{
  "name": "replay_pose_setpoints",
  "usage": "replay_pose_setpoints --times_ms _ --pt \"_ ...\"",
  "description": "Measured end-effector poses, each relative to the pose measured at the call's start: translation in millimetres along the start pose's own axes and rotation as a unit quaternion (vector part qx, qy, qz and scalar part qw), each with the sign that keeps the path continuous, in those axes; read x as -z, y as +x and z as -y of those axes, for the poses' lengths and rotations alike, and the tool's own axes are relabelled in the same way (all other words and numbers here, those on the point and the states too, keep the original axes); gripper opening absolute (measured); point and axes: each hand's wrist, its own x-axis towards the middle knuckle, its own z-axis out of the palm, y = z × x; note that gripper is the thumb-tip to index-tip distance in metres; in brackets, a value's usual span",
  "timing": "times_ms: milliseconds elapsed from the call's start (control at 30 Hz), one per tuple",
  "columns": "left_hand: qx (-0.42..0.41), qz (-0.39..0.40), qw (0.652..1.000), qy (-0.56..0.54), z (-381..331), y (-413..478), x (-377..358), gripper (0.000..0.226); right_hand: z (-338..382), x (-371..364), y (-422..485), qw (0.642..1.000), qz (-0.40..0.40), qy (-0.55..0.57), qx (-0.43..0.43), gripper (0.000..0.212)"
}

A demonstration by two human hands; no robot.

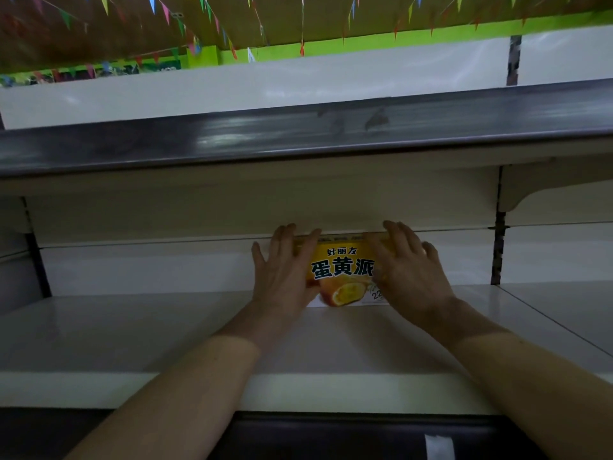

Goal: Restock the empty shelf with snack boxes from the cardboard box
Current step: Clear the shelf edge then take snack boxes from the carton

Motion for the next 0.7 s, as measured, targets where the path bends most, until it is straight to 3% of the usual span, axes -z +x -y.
replay_pose_setpoints --times_ms 233,500,700 --pt "-0.008 0.028 0.999 0.041 -7.3 1.1 -7.0 0.102 6.1 2.2 -0.4 0.993 0.072 -0.081 0.04 0.07" --pt "-0.002 0.025 0.997 0.079 -11.1 2.2 -4.9 0.103 11.8 12.9 -1.1 0.991 0.111 -0.07 0.038 0.071" --pt "-0.033 0.002 0.999 0.031 -32.6 -7.8 31.3 0.078 17.4 37.4 -25.6 0.992 0.099 -0.06 0.038 0.054"
